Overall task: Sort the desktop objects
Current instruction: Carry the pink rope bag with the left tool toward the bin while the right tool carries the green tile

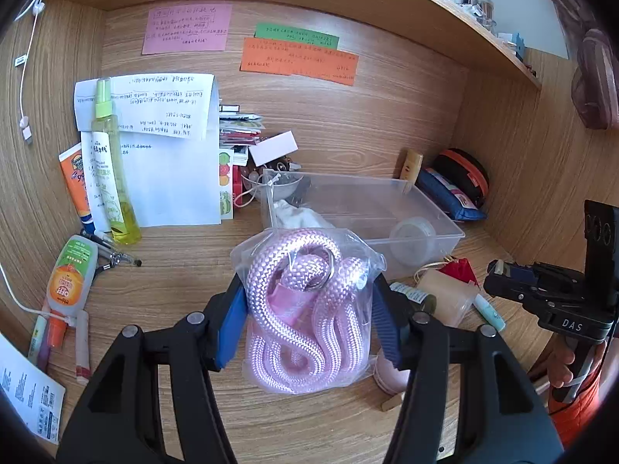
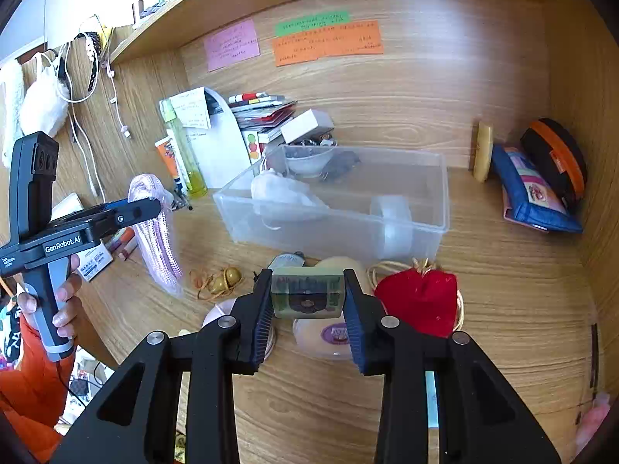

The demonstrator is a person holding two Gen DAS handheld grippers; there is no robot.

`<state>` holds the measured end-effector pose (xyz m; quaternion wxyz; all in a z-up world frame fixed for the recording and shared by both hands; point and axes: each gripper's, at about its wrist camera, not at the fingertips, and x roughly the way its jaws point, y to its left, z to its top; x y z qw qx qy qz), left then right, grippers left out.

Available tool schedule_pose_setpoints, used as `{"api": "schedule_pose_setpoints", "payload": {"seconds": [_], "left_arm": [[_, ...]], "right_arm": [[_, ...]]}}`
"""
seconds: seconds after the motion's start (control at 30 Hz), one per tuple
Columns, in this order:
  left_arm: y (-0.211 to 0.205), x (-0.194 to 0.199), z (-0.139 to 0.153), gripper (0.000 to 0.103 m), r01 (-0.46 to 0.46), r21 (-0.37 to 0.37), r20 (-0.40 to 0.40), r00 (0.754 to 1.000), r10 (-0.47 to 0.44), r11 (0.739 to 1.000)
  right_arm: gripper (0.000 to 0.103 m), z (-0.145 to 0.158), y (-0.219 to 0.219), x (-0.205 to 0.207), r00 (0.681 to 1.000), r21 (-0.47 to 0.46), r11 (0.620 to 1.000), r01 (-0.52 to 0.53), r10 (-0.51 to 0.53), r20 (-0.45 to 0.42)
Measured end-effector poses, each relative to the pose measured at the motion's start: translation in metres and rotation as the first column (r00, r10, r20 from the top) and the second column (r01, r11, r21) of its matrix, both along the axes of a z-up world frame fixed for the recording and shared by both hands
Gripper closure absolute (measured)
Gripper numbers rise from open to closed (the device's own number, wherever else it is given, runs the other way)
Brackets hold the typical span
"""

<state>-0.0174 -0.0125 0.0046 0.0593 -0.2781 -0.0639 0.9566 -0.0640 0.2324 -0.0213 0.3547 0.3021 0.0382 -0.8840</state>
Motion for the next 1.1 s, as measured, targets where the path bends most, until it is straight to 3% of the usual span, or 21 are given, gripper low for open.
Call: {"api": "schedule_pose_setpoints", "payload": {"seconds": [0.63, 0.93, 1.1], "left_arm": [[0.003, -0.059, 0.059, 0.045, 0.01, 0.019, -0.087, 0.996, -0.009, 1.0], [0.007, -0.095, 0.065, 0.045, 0.036, 0.031, -0.093, 0.995, -0.033, 0.999], [0.011, -0.119, 0.057, 0.045, 0.053, 0.037, -0.055, 0.997, -0.051, 0.998]], "right_arm": [[0.072, 0.034, -0.019, -0.068, 1.0, -0.019, 1.0, -0.014, 0.014, -0.028], [0.072, 0.042, -0.038, -0.096, 0.999, -0.003, 1.0, -0.022, 0.021, -0.037], [0.072, 0.042, -0.047, -0.109, 0.998, -0.003, 0.999, -0.036, 0.035, -0.044]]}}
